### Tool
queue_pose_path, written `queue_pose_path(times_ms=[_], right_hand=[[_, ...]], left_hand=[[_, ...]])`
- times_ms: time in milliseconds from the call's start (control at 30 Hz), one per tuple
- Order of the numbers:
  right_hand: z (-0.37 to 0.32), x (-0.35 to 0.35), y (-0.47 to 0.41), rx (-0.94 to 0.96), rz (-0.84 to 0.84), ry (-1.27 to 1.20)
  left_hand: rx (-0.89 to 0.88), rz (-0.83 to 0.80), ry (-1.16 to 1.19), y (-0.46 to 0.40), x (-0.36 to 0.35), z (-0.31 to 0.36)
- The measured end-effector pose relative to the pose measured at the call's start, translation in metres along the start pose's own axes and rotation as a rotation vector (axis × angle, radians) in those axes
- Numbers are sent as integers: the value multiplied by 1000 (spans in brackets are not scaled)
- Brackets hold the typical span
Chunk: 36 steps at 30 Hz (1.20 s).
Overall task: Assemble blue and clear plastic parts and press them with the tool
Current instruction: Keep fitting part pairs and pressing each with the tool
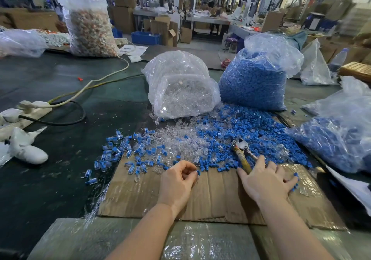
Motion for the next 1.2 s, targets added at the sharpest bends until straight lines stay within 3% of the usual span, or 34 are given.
queue_pose_path(times_ms=[367,533,700,867,1033,1200], right_hand=[[-5,23,0,30,63,-75],[-24,46,8,273,115,-175],[-54,56,24,322,-242,-647],[-65,54,41,217,-601,-848],[-69,54,49,139,-745,-958],[-68,50,52,201,-784,-887]], left_hand=[[115,-10,66,-4,2,-2],[318,9,275,-13,6,2],[448,59,393,-28,10,10],[455,121,390,-45,16,19],[479,139,366,-49,20,18],[488,156,338,-47,22,17]])
Point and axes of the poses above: each hand's wrist, its own y-axis away from the middle knuckle, its own x-axis out of the back of the hand, z = x × y, the point moved 5 cm from there along -y, towards the middle knuckle, and after that the axes turned 12 degrees about z, right-handed, at the moved point
